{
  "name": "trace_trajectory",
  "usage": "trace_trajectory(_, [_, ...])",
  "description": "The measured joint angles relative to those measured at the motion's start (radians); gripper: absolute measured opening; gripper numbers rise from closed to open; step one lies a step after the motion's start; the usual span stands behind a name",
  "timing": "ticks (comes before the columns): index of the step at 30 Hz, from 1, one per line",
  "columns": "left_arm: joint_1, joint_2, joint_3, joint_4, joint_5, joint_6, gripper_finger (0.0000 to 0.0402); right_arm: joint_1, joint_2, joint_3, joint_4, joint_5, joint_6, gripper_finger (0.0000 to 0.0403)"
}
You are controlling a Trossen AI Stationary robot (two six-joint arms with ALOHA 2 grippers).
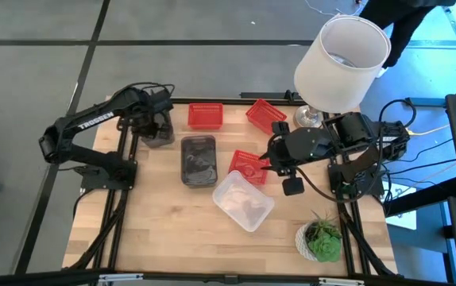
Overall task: Stack baskets by color
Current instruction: Stack the top black bin on the bottom black bins
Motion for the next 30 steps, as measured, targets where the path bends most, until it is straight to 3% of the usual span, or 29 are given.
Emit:
trace_trajectory(10, [0.019, 0.032, -0.117, 0.244, -0.009, 0.378, 0.0065, -0.007, 0.0, 0.0, -0.01, 0.0, -0.049, 0.0113])
trace_trajectory(18, [0.019, 0.032, -0.128, 0.276, 0.006, 0.683, 0.0064, -0.023, 0.0, 0.0, -0.01, 0.0, -0.048, 0.0113])
trace_trajectory(30, [0.019, 0.054, -0.128, 0.355, 0.017, 0.755, 0.0064, -0.042, 0.0, 0.0, -0.01, 0.0, -0.051, 0.0113])
